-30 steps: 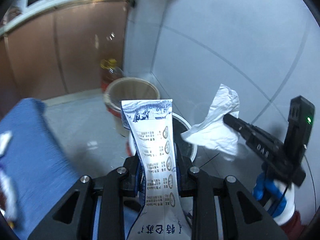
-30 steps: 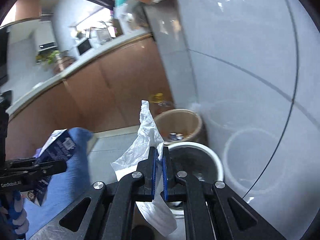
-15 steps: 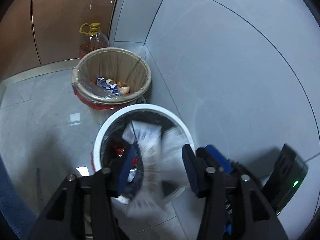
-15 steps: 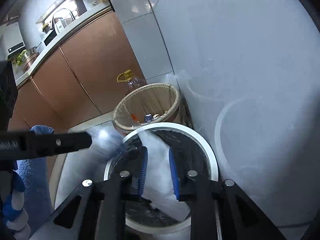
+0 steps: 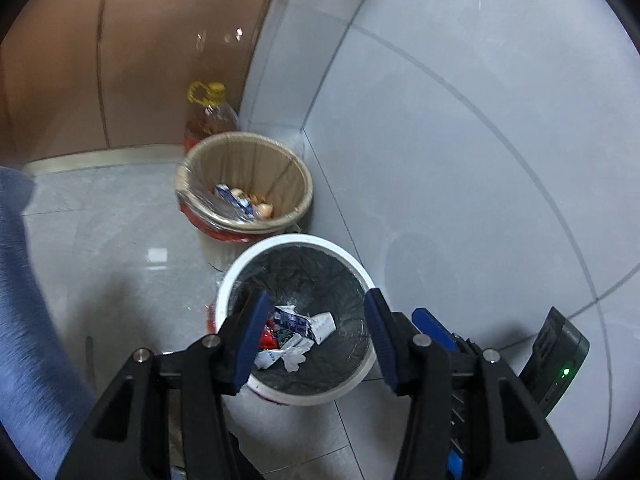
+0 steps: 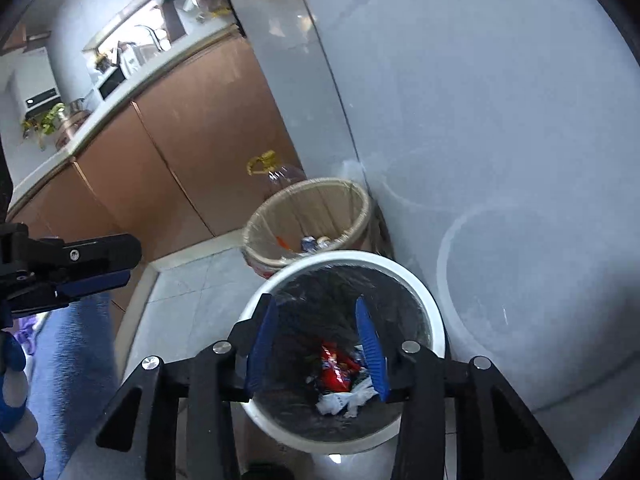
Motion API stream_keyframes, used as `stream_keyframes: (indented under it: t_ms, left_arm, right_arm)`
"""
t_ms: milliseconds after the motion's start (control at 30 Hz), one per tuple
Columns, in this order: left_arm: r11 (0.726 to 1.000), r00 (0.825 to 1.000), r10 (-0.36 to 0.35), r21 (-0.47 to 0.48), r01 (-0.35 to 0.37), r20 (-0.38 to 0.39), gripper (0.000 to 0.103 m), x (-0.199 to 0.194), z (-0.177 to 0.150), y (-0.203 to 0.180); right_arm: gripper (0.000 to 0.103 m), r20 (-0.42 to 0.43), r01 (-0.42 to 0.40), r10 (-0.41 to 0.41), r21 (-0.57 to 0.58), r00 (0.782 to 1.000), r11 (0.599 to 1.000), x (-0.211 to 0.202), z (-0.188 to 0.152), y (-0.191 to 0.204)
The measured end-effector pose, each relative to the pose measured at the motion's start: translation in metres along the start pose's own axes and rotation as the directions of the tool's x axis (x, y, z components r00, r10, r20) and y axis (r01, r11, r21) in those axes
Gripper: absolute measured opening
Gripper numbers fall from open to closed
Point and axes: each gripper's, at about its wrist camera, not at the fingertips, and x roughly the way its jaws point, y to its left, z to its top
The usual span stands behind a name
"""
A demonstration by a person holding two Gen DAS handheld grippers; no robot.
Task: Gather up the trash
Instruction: 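Move both grippers back over the table toward the candy wrappers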
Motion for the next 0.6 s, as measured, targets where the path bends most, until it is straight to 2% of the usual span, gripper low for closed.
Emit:
stream_keyframes:
  t_ms: [200,300,600]
  left_arm:
    - [0.999,0.988,0.04,-0.009,-0.039,0.147,0.048,-0.086,-0.017,-0.007]
    - [0.998,0.971,0.069,-0.007,-0.069,0.227,0.048,-0.133,-0.03,-0.006]
    - [0.981,0.919,0.185,-0.016,-0.191,0.349,0.05,-0.255,-0.078,0.015]
  right_arm:
    - [0.042,0.078,-0.064,0.068,-0.047,0.995,0.997,-0.056,0.013,0.035]
    - [0.046,0.123,-0.108,0.119,-0.087,0.985,0.99,-0.09,0.02,0.057]
    - [0.053,0.173,-0.238,0.274,-0.202,0.946,0.95,-0.164,0.026,0.126]
